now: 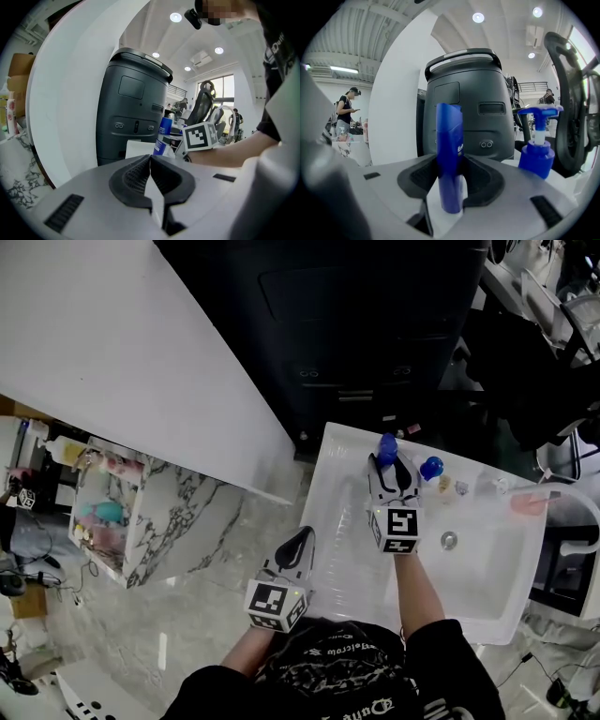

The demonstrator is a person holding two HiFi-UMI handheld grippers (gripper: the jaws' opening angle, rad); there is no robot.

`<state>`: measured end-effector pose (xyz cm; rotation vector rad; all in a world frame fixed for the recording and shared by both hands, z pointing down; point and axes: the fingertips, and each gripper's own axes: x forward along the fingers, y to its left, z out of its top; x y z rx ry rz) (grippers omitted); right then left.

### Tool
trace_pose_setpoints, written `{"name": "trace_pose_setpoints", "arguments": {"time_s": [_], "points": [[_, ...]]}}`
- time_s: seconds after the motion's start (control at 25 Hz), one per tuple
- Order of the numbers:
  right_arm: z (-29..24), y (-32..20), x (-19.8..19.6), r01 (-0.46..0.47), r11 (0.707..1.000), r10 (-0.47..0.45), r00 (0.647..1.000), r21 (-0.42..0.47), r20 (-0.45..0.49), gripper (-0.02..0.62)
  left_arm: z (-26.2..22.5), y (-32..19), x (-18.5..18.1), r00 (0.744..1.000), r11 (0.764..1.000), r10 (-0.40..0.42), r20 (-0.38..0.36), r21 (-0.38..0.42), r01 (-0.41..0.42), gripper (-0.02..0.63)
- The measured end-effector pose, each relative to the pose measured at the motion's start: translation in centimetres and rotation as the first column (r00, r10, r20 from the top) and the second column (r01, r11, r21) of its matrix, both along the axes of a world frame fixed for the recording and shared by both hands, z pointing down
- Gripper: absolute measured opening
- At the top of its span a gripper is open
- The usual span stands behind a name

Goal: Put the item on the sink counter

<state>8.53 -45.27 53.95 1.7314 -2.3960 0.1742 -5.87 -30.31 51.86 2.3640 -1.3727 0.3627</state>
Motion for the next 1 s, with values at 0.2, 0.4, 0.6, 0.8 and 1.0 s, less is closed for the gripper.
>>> {"name": "trace_pose_setpoints", "arguments": {"time_s": [0.2, 0.4, 0.6, 0.8, 1.0], "points": [[0.0, 0.0, -0.2, 0.005, 1.0, -0.005, 1.0, 0.018, 0.001, 0.16, 0.2, 0.1, 0.1, 1.0, 1.0, 0.002, 0.002, -0.008, -0.002, 0.008], [0.5, 0.2, -0.9, 0.053, 0.998, -0.053, 0.999, -0.016, 0.006, 0.215, 0.3, 0.4, 0.0, 1.0, 1.0, -0.001, 0.002, -0.012, 0.001, 0.008], [0.8, 0.4, -1.2, 0.053, 0.998, -0.053, 0.999, -0.042, 0.015, 0.299, 0.2, 0.5, -0.1, 1.0, 1.0, -0.006, 0.001, -0.008, 0.006, 0.008], [-0.9, 1.7, -1.4, 0.047, 0.999, -0.047, 0.999, -0.024, 0.022, 0.339, -0.1, 0.8, -0.1, 1.0, 1.0, -0.007, -0.015, 0.004, 0.008, 0.008], [-3.1, 3.7, -1.7, 0.058, 0.998, -0.058, 0.998, 0.0, 0.004, 0.354, -0.7, 1.4, 0.1, 0.999, 1.0, -0.005, -0.04, 0.024, 0.006, 0.008]]}}
